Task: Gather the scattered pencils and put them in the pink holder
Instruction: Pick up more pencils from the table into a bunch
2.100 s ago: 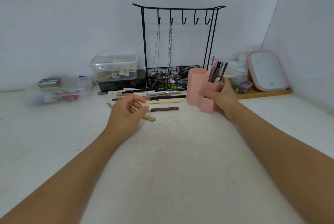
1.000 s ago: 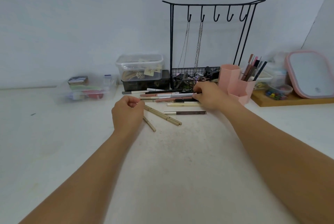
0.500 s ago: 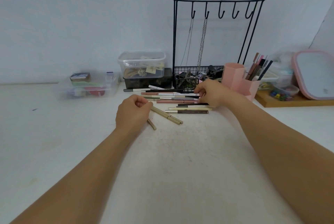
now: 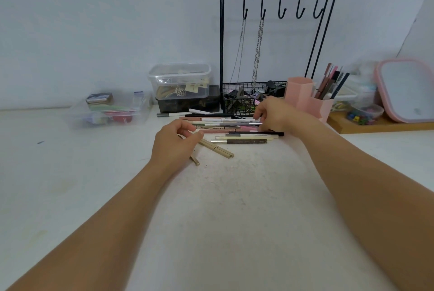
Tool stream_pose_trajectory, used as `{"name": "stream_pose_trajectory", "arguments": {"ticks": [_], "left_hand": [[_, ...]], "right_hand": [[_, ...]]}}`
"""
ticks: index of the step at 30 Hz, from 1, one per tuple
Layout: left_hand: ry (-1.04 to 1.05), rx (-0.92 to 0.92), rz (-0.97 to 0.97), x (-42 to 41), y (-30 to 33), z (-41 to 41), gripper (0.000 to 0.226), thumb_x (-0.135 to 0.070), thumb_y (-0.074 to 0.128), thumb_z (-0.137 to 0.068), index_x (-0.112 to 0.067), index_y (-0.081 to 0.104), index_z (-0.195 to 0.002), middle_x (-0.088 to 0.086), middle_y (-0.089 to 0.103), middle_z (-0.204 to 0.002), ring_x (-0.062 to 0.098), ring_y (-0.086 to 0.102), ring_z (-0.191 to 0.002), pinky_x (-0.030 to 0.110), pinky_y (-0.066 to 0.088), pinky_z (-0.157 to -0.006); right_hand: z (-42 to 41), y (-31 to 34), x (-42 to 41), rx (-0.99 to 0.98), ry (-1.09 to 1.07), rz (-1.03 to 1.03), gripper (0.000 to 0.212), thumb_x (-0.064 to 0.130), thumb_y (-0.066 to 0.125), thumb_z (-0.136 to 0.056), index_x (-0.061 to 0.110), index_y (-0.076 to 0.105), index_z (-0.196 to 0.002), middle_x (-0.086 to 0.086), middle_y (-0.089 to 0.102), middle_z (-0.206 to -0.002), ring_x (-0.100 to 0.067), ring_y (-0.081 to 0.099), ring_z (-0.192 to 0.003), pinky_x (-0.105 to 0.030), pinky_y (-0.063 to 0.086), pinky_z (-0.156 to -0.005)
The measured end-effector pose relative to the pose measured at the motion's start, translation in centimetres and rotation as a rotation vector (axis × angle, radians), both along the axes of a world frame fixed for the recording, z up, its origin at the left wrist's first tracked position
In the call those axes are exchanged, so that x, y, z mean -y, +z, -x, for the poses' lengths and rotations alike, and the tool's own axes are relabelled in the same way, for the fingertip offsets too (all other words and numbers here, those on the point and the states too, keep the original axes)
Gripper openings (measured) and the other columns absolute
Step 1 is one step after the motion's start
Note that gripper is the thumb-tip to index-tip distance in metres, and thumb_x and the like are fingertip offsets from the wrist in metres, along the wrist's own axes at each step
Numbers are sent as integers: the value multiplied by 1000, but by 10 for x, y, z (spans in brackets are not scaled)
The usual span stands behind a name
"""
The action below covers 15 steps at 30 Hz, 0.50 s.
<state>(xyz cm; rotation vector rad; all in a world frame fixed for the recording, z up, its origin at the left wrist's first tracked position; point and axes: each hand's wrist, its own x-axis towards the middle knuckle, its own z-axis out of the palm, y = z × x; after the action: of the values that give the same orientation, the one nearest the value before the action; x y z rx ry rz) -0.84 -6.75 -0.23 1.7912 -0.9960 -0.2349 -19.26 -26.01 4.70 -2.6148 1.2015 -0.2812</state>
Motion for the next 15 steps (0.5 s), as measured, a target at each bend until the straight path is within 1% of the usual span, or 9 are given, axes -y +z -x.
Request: {"name": "stream_pose_trajectory", "arguments": {"ticks": [1, 4, 6, 8, 9, 12, 14, 15], "left_hand": [[1, -6, 2, 0, 0, 0, 16, -34, 75, -88, -23, 70, -98, -2, 69, -92, 12, 61, -81, 24, 46, -69], [3, -15, 5, 1, -1, -1, 15, -33, 75, -89, -23, 70, -99, -2, 69, -91, 12, 61, -80, 23, 46, -69], [5, -21, 19, 1, 0, -1, 15, -32, 75, -89, -23, 70, -98, -2, 69, -91, 13, 61, -82, 23, 46, -70], [9, -30, 28, 1, 0, 0, 14, -32, 75, -89, -23, 71, -98, -2, 69, -90, 13, 61, -82, 23, 46, -69], [11, -32, 30, 1, 0, 0, 14, -32, 75, -89, -22, 71, -99, -2, 68, -89, 13, 61, -82, 22, 45, -69], [20, -34, 35, 1, 2, 1, 13, -31, 73, -90, -21, 72, -100, -3, 68, -91, 10, 61, -83, 19, 43, -67], [30, -61, 65, 0, 4, 3, 15, -34, 71, -92, -21, 73, -99, -3, 69, -94, 9, 60, -84, 17, 42, -68], [35, -84, 83, -1, 6, 4, 18, -37, 69, -93, -21, 73, -98, -4, 69, -95, 9, 60, -84, 17, 41, -68]], "right_hand": [[1, 1, 0, -4, -13, 18, 34, 9, 82, -81, 7, 72, -113, -3, 59, -99, -18, 53, -89, -24, 40, -75], [1, 10, 1, -54, -40, 91, 32, 2, 80, -79, 7, 73, -110, -10, 69, -107, -20, 57, -88, -25, 40, -74], [2, 20, 2, -98, -37, 125, 32, 1, 80, -79, 5, 73, -110, -10, 69, -103, -25, 62, -92, -25, 40, -70], [4, 28, 4, -115, -48, 166, 29, 0, 79, -78, 6, 74, -106, -6, 67, -95, -25, 61, -88, -24, 41, -65], [5, 31, 6, -112, -55, 183, 27, 0, 79, -78, 7, 74, -103, -6, 68, -94, -24, 61, -86, -25, 43, -66], [5, 39, 5, -69, -60, 185, 22, 1, 79, -78, 9, 76, -98, -10, 73, -101, -26, 66, -90, -34, 55, -80], [3, 46, -3, -5, -22, 159, 20, 3, 78, -81, 10, 77, -99, -10, 74, -102, -26, 68, -94, -37, 56, -87], [1, 49, -9, 49, 23, 102, 18, 4, 77, -82, 10, 76, -99, -10, 75, -100, -24, 69, -92, -38, 57, -88]]}}
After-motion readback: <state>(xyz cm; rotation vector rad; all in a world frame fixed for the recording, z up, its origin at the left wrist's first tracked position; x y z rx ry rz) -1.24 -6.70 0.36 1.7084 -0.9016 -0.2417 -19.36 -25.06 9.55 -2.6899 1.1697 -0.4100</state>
